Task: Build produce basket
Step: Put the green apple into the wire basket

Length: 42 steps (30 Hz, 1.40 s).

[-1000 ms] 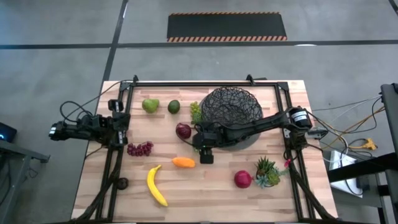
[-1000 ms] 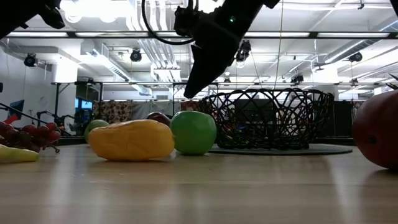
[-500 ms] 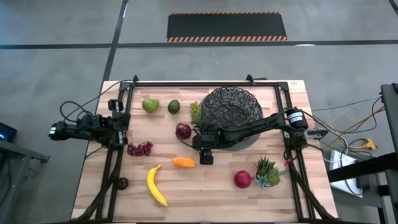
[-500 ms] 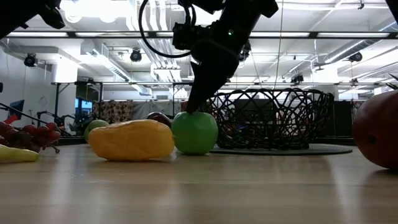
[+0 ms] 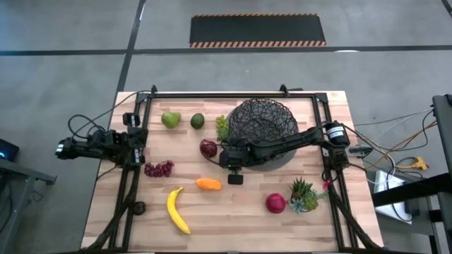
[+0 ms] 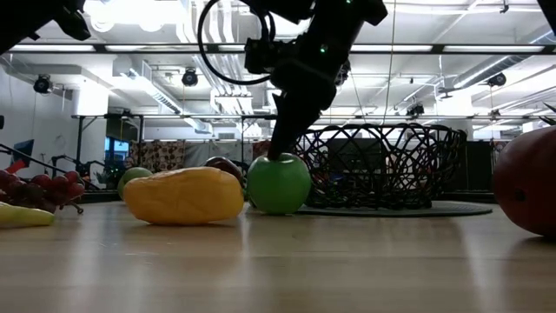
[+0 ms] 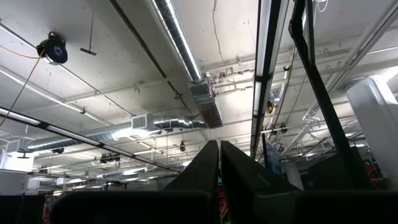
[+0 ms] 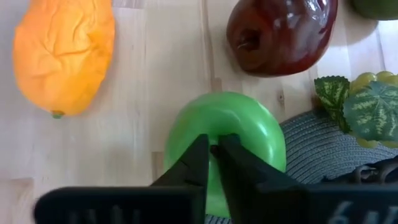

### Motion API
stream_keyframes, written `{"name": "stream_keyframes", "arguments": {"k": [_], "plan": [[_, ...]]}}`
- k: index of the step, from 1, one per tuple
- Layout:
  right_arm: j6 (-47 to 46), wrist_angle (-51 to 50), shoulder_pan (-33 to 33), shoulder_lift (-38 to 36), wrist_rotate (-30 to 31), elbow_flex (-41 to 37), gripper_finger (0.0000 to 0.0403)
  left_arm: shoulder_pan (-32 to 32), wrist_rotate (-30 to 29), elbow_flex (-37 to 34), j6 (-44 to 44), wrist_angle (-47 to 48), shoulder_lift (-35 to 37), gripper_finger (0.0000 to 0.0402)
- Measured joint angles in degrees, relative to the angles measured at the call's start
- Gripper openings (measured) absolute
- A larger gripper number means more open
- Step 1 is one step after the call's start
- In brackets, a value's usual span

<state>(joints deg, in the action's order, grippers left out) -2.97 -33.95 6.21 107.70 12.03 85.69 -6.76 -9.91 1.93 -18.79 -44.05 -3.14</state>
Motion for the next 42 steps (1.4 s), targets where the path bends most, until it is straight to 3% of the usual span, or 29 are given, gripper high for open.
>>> {"name": "stream_keyframes", "arguments": {"k": [11,20,30,33,39,42], "plan": [[-0.06,0.15,0.14,-1.09,-0.68,0.0,0.001,0.0,0.0,0.0,0.29,-0.04,0.0,0.0],[-0.54,0.28,0.14,-3.65,-5.32,0.74,0.0009,-0.02,0.0,0.0,0.35,-0.11,0.0,0.0],[-0.39,-0.37,-0.71,-7.98,-22.21,4.67,0.0009,-0.01,0.0,0.0,0.35,-0.11,0.0,0.0],[-3.61,-3.06,-1.29,-10.19,-20.94,7.58,0.0009,-0.02,0.0,0.0,0.35,-0.09,0.0,0.0],[-4.67,-17.35,-3.5,-13.97,-10.61,13.23,0.0009,-0.01,0.0,0.0,0.35,-0.04,0.0,0.0],[-3.6,-23.53,-6.14,-15.77,-8.96,13.57,0.0009,-0.02,0.0,0.0,0.36,0.0,-0.1,0.0]]}}
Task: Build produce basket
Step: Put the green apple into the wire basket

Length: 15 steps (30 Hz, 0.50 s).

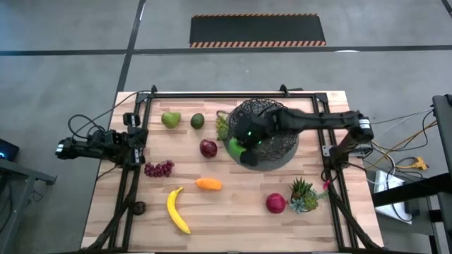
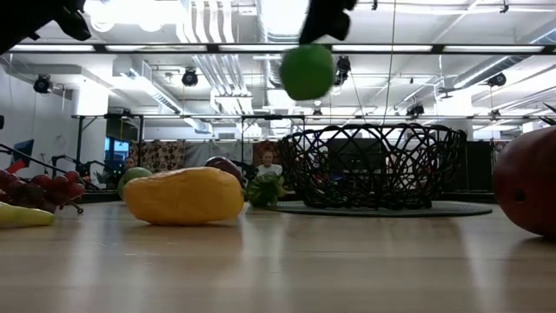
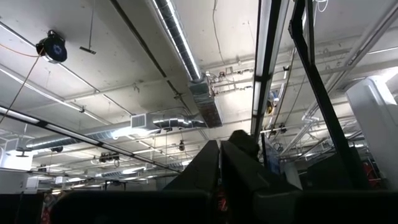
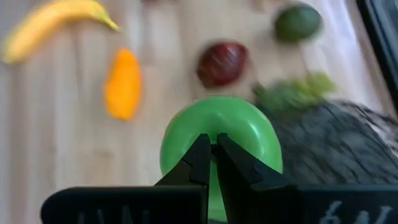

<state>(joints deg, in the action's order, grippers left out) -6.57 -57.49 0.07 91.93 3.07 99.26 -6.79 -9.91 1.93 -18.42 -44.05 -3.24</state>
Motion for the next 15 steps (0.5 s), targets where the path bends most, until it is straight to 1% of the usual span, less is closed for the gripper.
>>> {"name": "stream_keyframes", "arguments": {"k": [3,6,8,12,15], "plan": [[-0.03,-4.82,-3.34,-1.67,0.02,-0.21,0.0009,0.0,0.0,0.0,-0.01,-0.02,0.01,0.0],[0.05,-7.52,-6.8,-3.16,0.0,-0.62,0.0009,0.02,0.0,0.0,-0.01,-0.02,0.01,0.0],[0.14,-7.91,-9.27,-4.31,-0.13,-1.66,0.0009,0.02,0.0,0.0,-0.15,-0.02,0.0,0.0],[1.85,-7.64,-14.43,-5.71,-3.23,-5.27,0.0009,0.02,0.0,0.0,-0.19,-0.02,-0.01,0.0],[3.3,-4.62,-17.89,-5.85,-4.17,-9.08,0.0009,0.02,0.0,0.0,-0.19,-0.02,-0.01,0.0]]}}
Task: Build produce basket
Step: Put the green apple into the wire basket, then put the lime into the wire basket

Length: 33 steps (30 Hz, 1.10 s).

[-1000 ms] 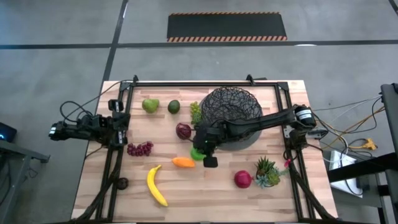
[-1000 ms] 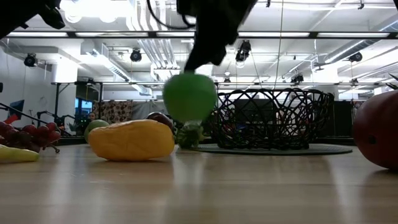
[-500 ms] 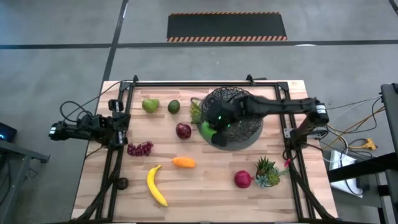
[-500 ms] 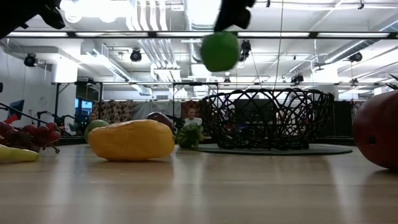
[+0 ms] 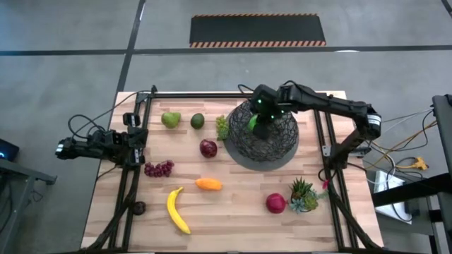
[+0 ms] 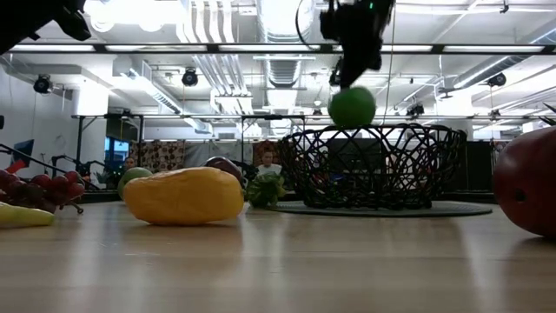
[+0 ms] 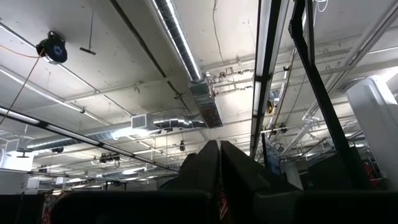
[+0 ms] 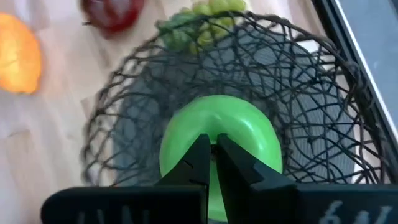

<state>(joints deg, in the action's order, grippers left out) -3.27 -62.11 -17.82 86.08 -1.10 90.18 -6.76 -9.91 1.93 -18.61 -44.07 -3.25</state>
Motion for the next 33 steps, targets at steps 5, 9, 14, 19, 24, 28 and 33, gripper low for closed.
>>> {"name": "stream_keyframes", "arguments": {"k": [5,9,14,19,24,28,33], "plan": [[0.28,10.34,-5.94,2.15,-7.04,-6.67,0.0009,0.0,0.0,0.0,-0.02,-0.03,0.0,0.0],[0.78,13.15,-9.86,5.51,-7.35,-9.16,0.0009,0.0,0.0,0.0,0.01,-0.02,0.0,0.0],[2.08,13.45,-13.04,8.62,-7.74,-9.6,0.0009,0.0,0.0,0.0,0.06,-0.02,0.0,0.0],[3.8,14.56,-13.71,10.21,-7.96,-9.74,0.0012,0.0,0.0,0.0,0.09,-0.02,0.0,0.0],[4.6,14.83,-13.77,10.4,-7.94,-9.87,0.0029,0.0,0.0,0.0,0.13,-0.02,0.0,0.0],[3.93,14.96,-13.8,10.35,-7.94,-9.87,0.0056,0.0,0.0,0.0,0.15,-0.02,0.0,0.0],[3.26,16.73,-13.8,10.29,-5.33,-9.87,0.0101,0.0,0.0,0.0,0.19,-0.02,0.0,0.0]]}}
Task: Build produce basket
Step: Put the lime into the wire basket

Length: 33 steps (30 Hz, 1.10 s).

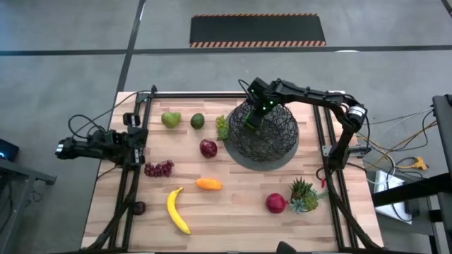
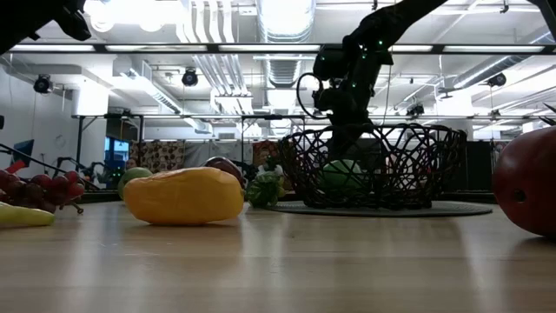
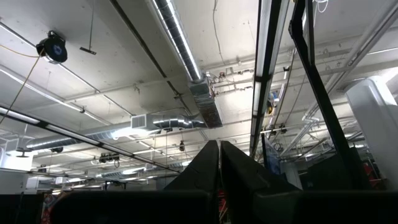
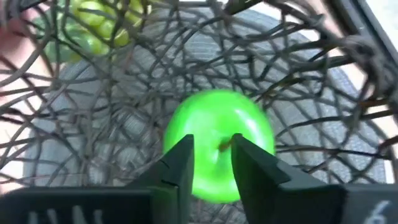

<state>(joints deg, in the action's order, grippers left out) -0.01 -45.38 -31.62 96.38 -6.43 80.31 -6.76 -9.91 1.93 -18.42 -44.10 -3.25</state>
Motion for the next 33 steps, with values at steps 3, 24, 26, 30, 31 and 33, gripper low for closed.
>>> {"name": "stream_keyframes", "arguments": {"k": [3,24,26,30,31,33], "plan": [[0.2,-0.09,-0.06,-0.06,0.47,0.0,0.0124,0.0,0.0,0.0,0.0,0.0,0.0,0.0],[-6.74,3.61,10.84,-13.92,5.19,-1.35,0.0117,0.0,-0.02,0.0,0.01,0.0,0.0,0.0],[-7.6,7.56,15.23,-17.28,8.97,-5.16,0.0109,-0.02,0.0,0.0,0.09,0.02,0.0,0.0],[-7.02,25.49,25.64,-24.83,17.51,-17.89,0.0093,-0.02,0.0,0.0,0.5,0.62,-0.11,0.0],[-5.14,31.99,28.19,-26.61,18.25,-21.74,0.0089,-0.02,0.0,0.0,1.23,0.91,-0.11,0.0],[-0.47,45.49,32.86,-29.43,18.31,-29.66,0.0081,-0.02,0.0,0.02,1.64,1.15,-0.13,0.0]]}}
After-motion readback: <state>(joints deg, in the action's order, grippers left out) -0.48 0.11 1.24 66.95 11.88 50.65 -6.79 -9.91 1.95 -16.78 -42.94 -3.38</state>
